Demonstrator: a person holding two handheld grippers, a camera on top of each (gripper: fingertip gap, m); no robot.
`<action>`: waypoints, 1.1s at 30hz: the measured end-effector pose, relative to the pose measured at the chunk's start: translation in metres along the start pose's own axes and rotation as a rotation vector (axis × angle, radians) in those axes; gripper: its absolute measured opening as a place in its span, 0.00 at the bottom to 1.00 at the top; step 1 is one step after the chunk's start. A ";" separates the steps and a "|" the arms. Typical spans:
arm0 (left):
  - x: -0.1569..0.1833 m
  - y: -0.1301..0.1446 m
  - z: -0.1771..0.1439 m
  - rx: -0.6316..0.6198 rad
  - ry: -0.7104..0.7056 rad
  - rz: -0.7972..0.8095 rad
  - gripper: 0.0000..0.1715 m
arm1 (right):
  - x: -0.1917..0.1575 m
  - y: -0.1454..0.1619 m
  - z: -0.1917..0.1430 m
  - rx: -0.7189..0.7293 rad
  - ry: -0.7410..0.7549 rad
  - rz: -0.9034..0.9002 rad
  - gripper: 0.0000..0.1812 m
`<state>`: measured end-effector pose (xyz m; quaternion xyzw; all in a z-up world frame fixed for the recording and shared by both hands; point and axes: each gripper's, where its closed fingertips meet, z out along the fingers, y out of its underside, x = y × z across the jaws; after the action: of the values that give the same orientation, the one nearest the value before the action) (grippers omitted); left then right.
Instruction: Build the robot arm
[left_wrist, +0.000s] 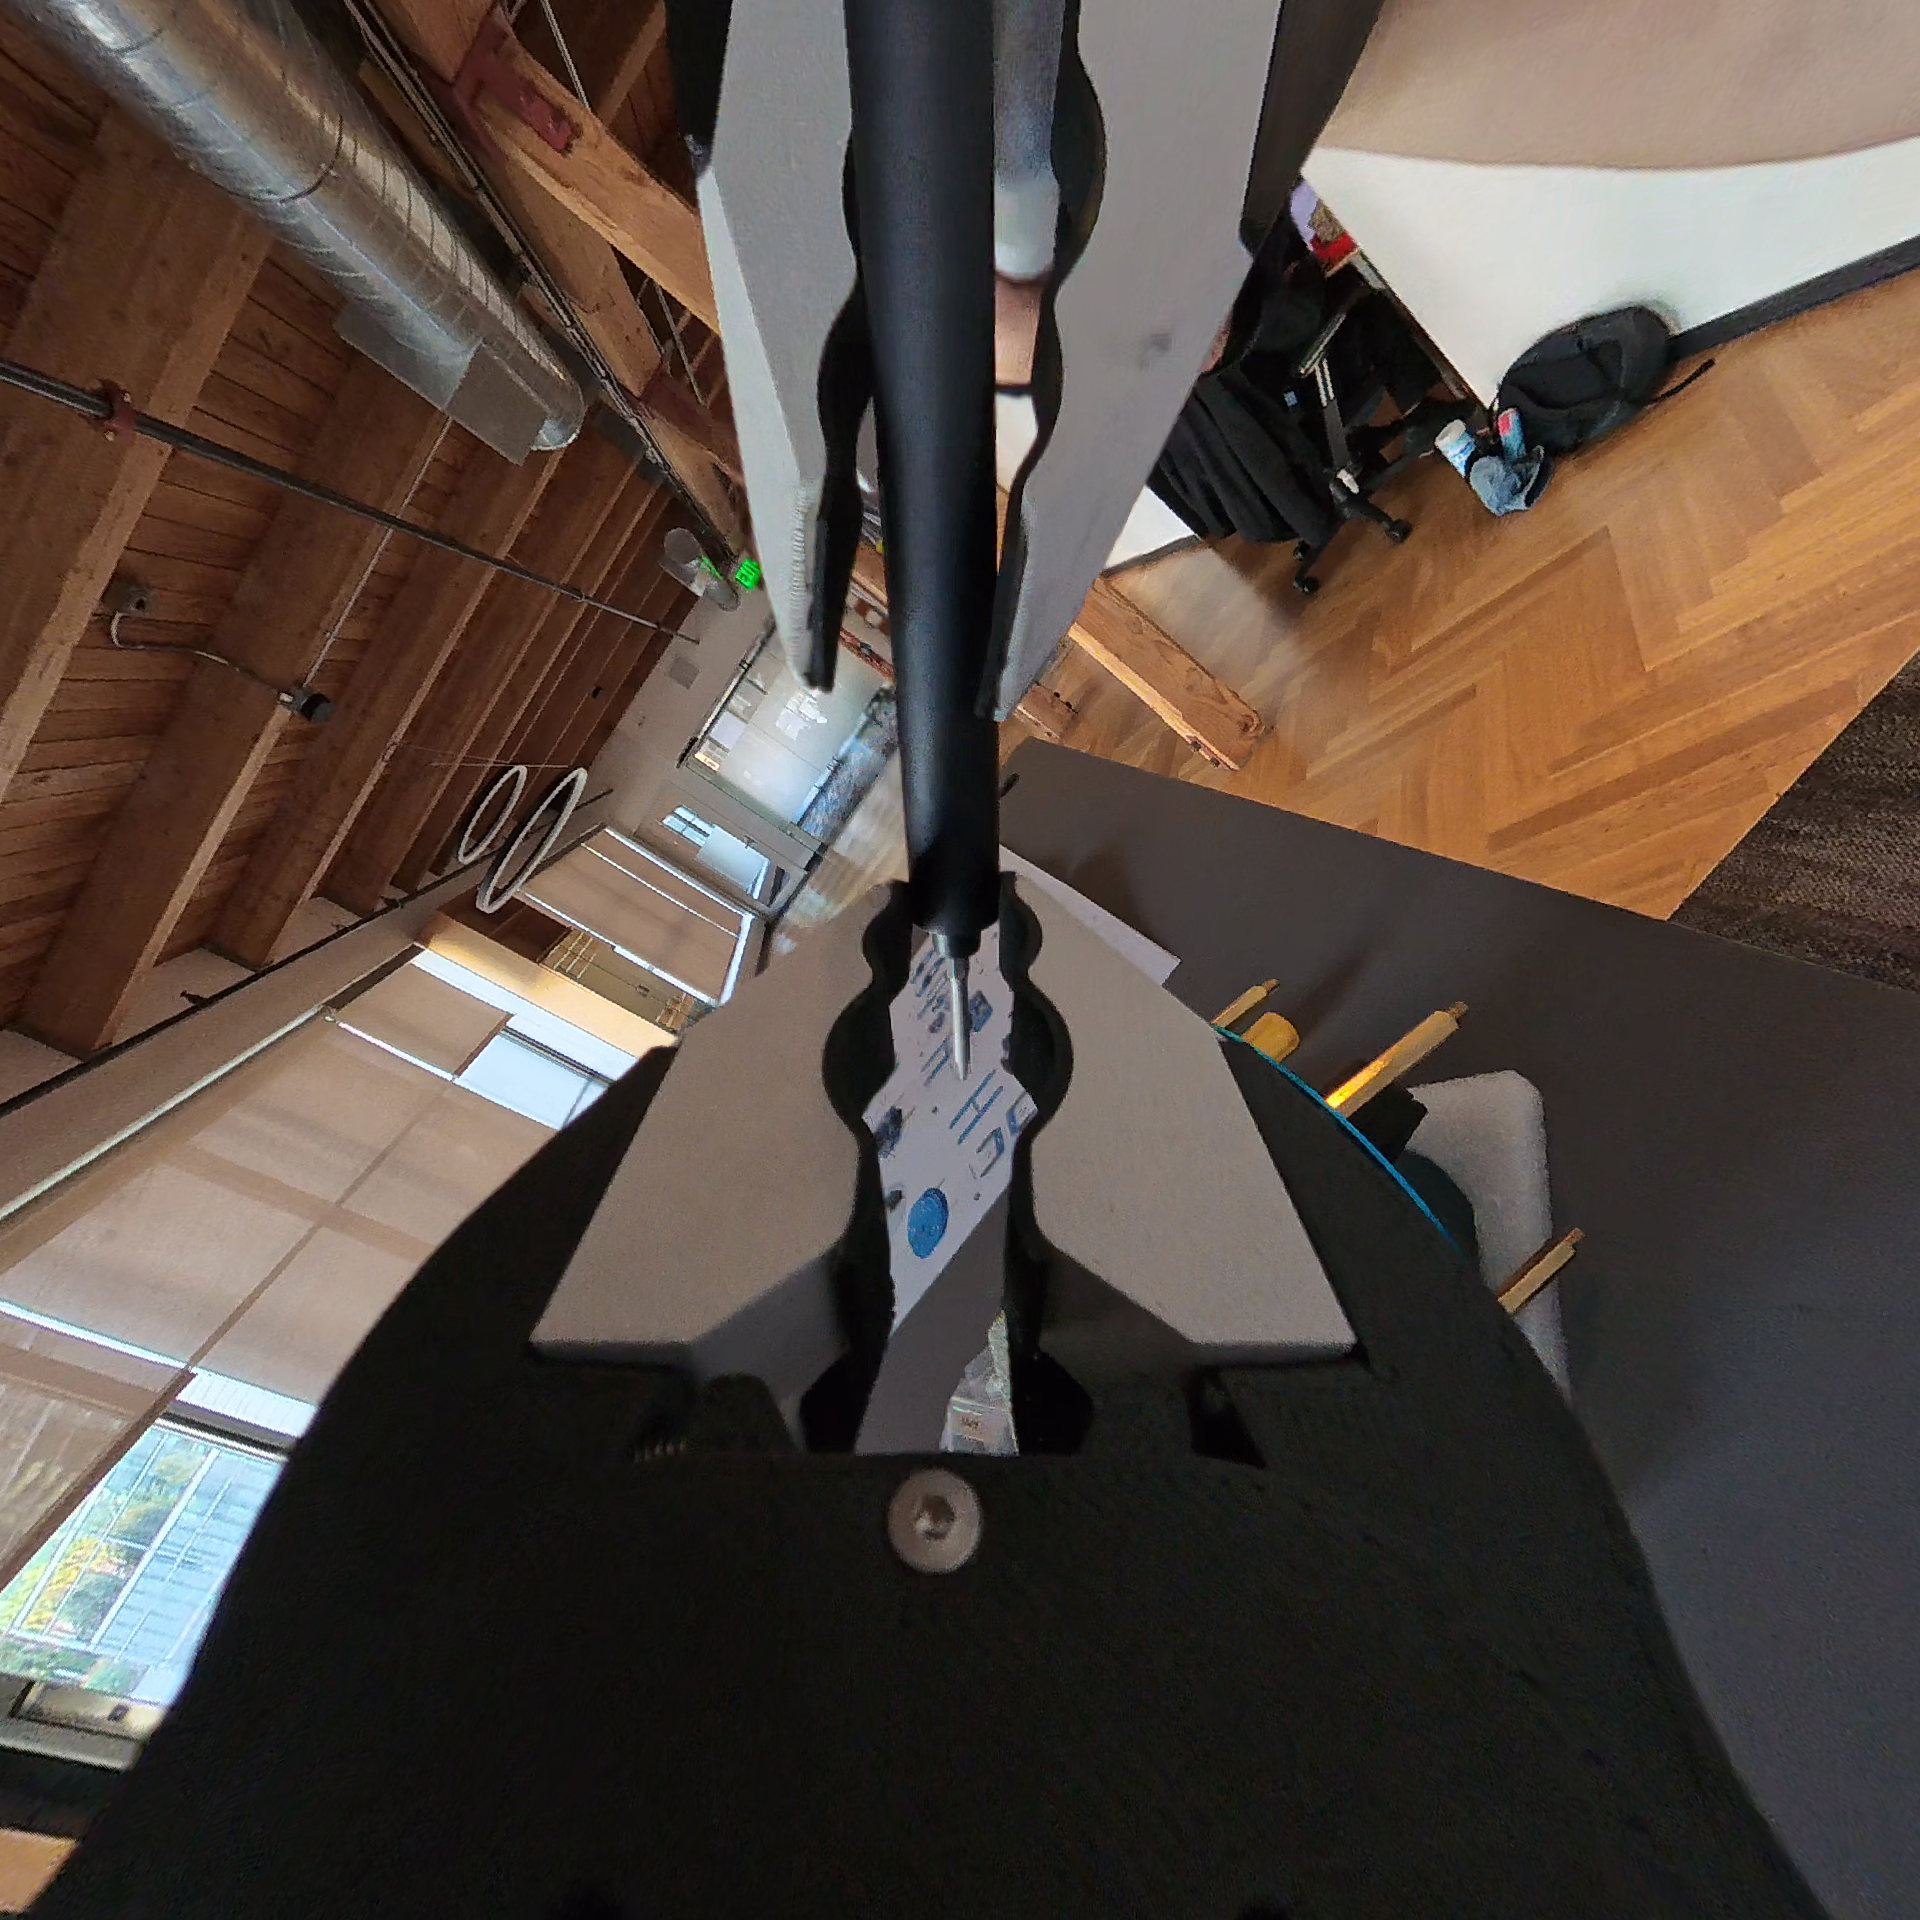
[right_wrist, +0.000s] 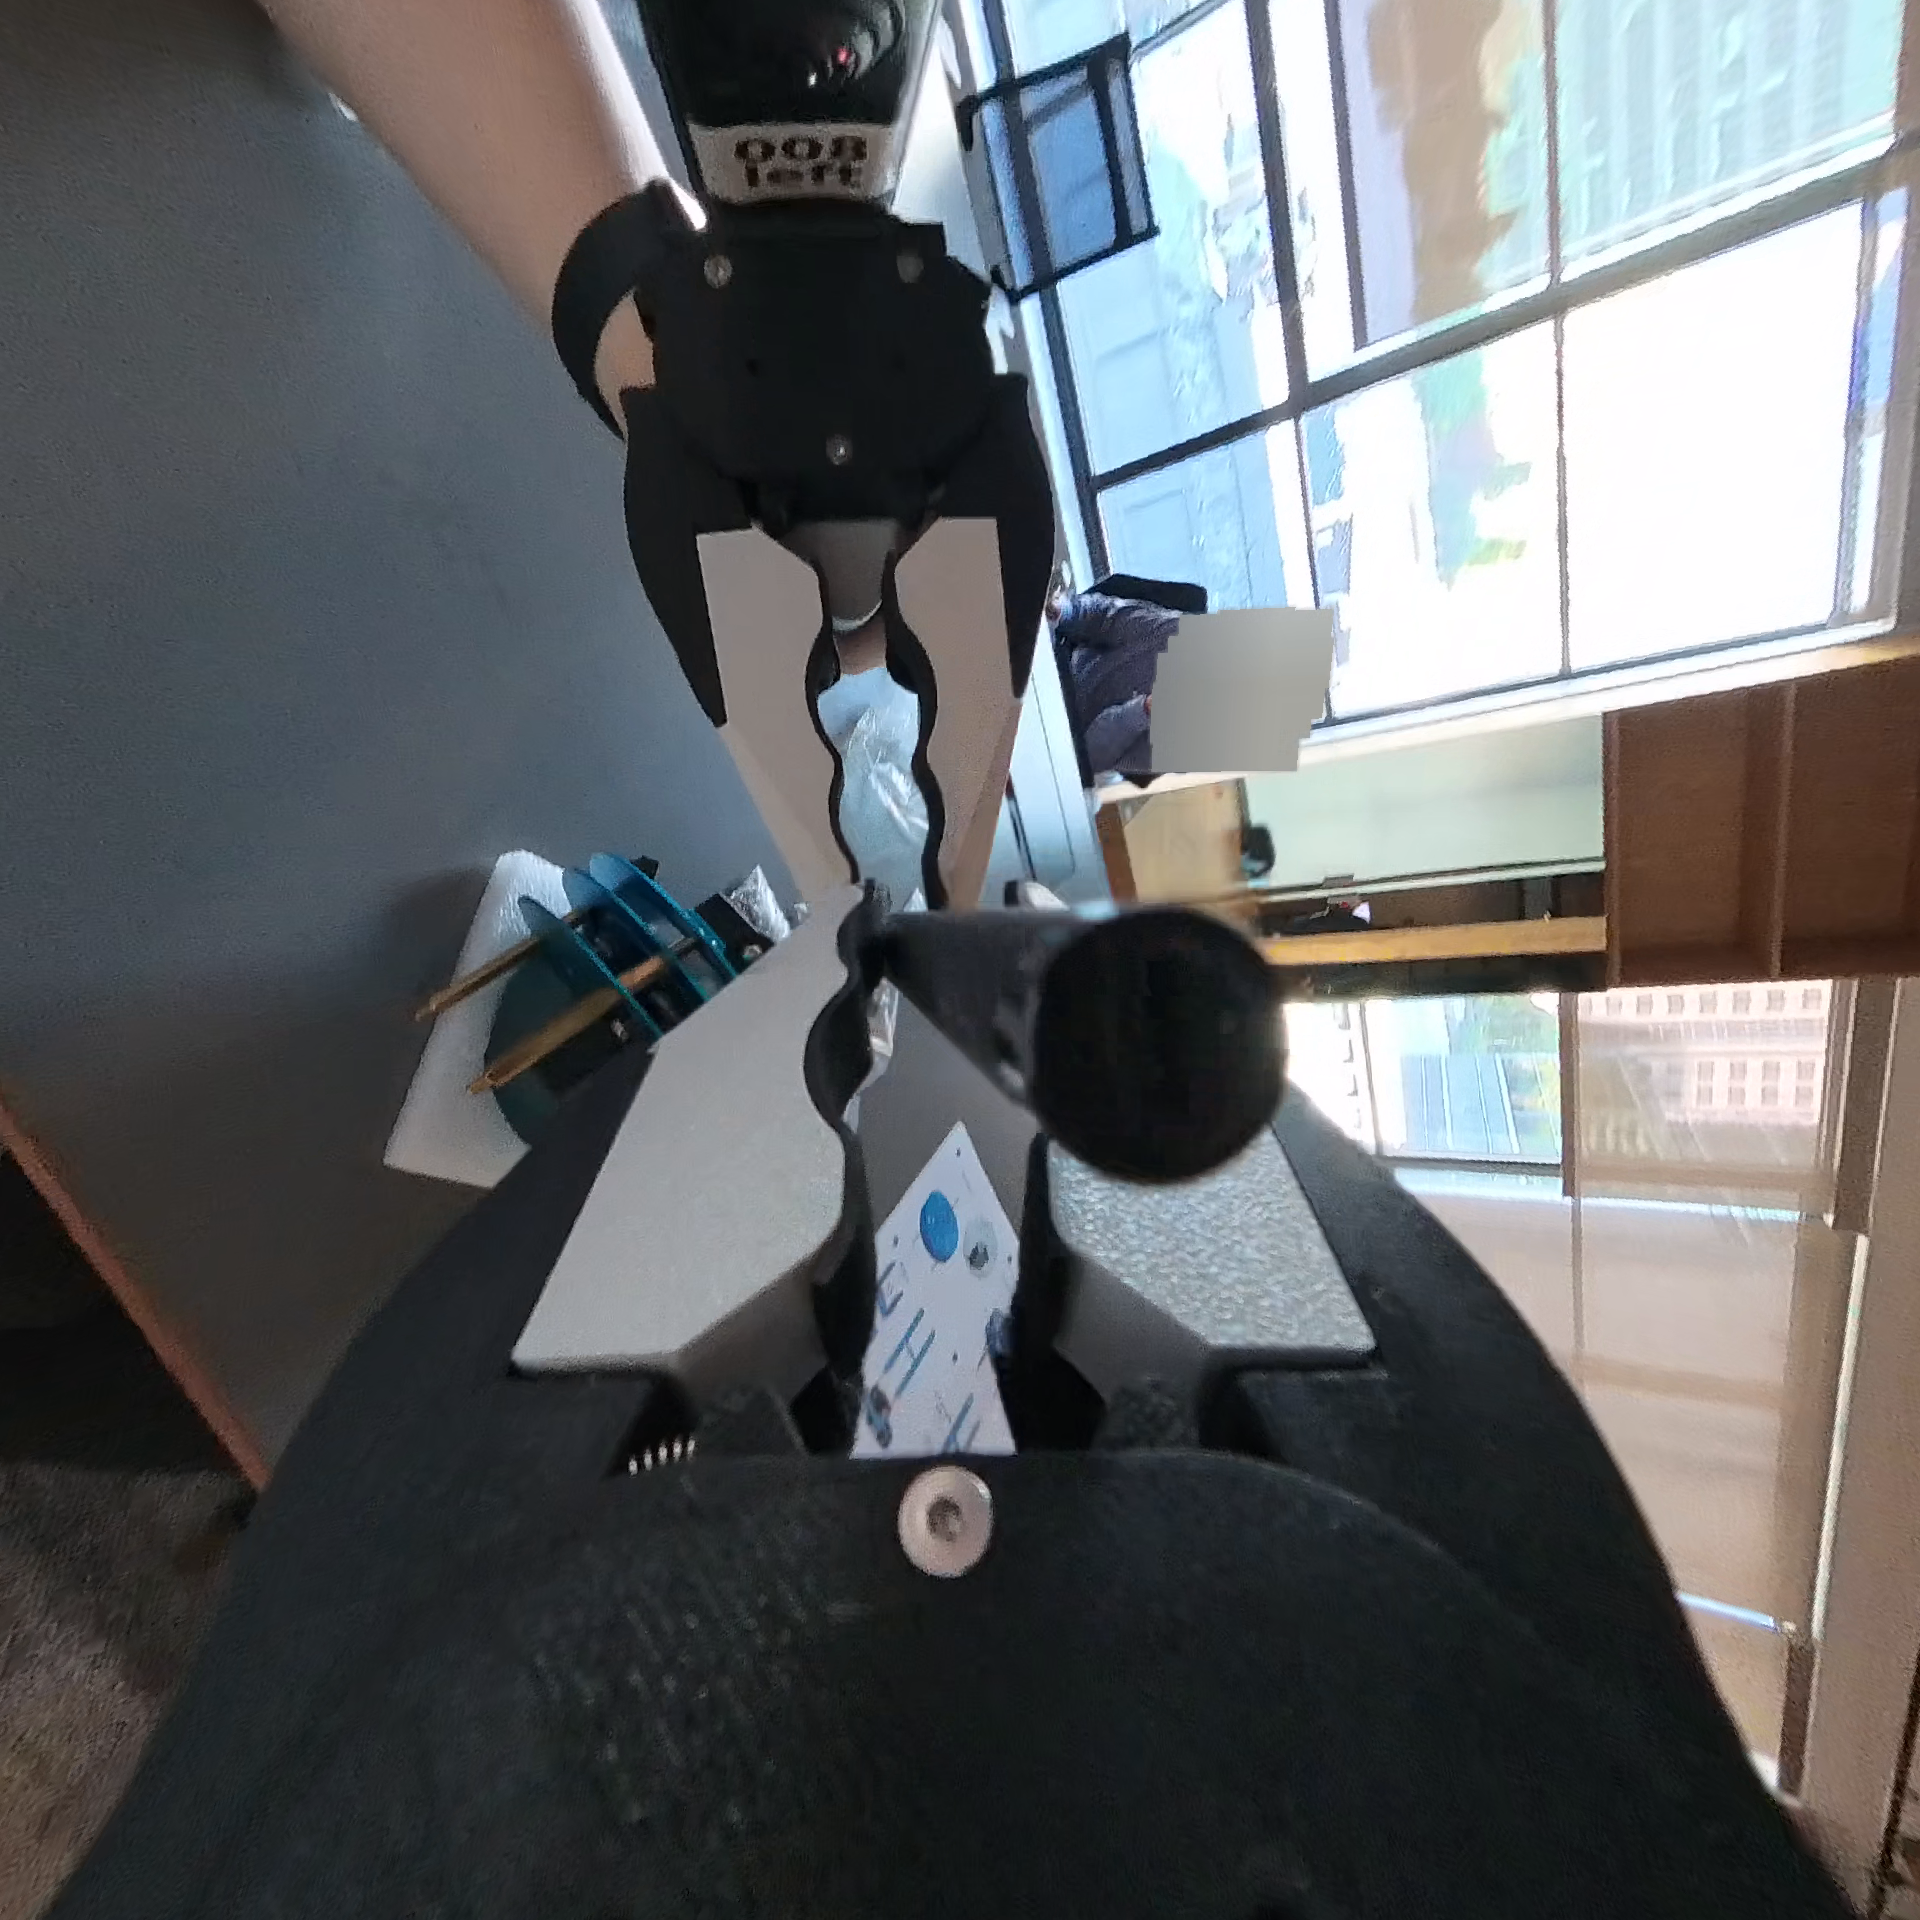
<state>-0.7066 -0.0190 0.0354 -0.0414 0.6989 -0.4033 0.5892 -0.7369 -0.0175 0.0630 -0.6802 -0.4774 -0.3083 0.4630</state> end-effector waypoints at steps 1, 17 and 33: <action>0.000 0.001 0.000 -0.003 0.003 -0.005 0.09 | 0.000 0.002 0.000 -0.018 -0.005 0.005 0.15; -0.005 -0.002 0.004 0.006 -0.038 -0.035 0.14 | -0.001 0.011 0.005 -0.124 -0.001 0.088 0.09; -0.006 -0.023 0.000 0.042 -0.088 0.025 0.09 | 0.003 -0.018 -0.003 0.230 0.031 0.222 0.12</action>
<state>-0.7149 -0.0313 0.0543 -0.0377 0.6640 -0.4083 0.6252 -0.7526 -0.0171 0.0730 -0.6665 -0.4244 -0.2090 0.5762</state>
